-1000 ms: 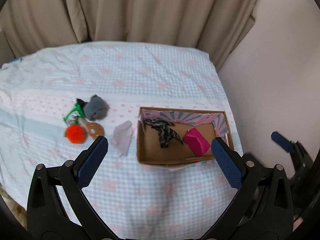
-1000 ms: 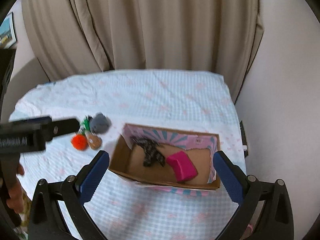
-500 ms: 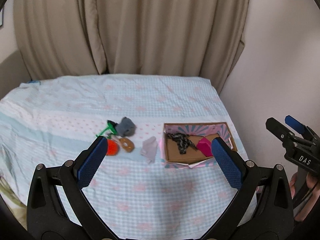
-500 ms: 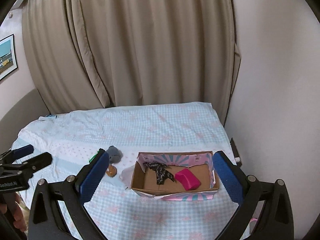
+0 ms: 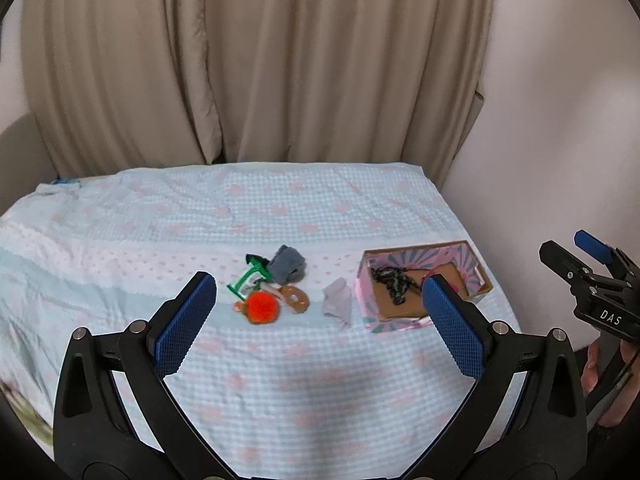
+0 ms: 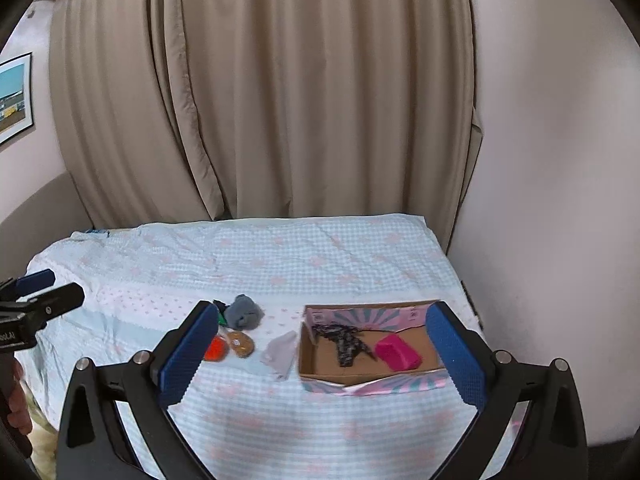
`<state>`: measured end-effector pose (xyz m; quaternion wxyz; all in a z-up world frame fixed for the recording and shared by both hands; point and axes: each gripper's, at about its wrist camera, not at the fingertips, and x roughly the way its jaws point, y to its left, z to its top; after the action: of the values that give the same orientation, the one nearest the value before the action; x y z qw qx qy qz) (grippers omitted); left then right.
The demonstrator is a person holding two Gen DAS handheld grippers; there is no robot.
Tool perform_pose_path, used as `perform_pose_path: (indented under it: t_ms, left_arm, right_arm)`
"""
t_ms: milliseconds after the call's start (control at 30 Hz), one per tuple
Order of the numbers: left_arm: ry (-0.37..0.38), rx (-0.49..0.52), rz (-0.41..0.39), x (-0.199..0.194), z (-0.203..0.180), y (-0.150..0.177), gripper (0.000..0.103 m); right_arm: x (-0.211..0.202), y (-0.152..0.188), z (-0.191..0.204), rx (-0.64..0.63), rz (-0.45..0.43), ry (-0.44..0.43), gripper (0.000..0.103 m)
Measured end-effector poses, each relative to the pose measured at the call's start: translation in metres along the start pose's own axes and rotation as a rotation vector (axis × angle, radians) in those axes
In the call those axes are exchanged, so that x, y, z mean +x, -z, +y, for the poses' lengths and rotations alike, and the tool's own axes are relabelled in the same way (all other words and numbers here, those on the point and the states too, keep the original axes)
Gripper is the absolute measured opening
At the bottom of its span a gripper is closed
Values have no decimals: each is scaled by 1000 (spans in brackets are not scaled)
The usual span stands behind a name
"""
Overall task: Organize soft objects
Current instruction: 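Open both tools and lift them away from the box, then grasp the green snack packet with the left tool while the right tool grasps the white sock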
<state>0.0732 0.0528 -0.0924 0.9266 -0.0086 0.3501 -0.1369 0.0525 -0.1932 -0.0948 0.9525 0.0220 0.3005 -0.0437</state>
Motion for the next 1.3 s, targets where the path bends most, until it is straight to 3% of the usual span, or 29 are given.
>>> perform_pose_path:
  t_ms: [267,567,1067,1133,1300]
  left_arm:
    - [65,52,53,32,86,-9,103]
    - [83,98,140,122,149,-10,102]
    - [92,163,327,363,181,51,89]
    - [96,159,346,386,186,62,86]
    - [115,166,391,433,191,87,77]
  right_arm:
    - [29,6,79,91,20,34,103]
    - [112,32,130,171,95,45,103]
    - [304,136,123,302,250,274,102]
    - [328,151,124,295,268,309,97]
    - [377,178,121,274,302,372,95]
